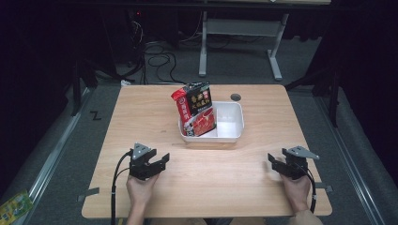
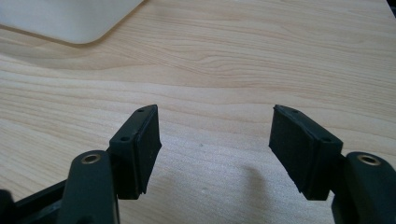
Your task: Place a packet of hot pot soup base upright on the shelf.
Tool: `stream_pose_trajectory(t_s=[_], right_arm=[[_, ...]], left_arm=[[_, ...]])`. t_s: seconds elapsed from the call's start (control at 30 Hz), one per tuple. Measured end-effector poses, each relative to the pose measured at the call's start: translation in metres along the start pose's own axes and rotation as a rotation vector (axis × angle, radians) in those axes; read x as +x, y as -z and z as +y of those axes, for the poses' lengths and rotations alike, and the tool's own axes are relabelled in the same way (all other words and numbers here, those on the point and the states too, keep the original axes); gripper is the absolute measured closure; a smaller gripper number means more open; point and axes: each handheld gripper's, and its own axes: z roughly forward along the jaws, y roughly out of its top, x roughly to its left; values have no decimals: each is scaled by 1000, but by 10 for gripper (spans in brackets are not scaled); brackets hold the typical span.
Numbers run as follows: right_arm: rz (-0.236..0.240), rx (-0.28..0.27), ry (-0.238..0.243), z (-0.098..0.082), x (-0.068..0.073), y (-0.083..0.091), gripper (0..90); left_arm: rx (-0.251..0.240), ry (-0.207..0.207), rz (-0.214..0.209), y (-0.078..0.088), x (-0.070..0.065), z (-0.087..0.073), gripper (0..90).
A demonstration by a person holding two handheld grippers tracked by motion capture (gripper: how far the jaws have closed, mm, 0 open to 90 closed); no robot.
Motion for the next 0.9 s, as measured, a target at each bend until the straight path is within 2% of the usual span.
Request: stream_pose_trajectory(t_s=[0.33, 0.8, 0.9], right_arm=[[15, -4, -13, 0, -2, 1, 345], [15, 4, -20, 0, -1, 0, 343], [15, 4, -21, 0, -1, 0, 346]], left_arm=[[19, 1, 26, -16, 1, -6, 406], [-42, -25, 71, -28, 6, -8, 399], [-58, -37, 94, -28, 7, -9, 397]])
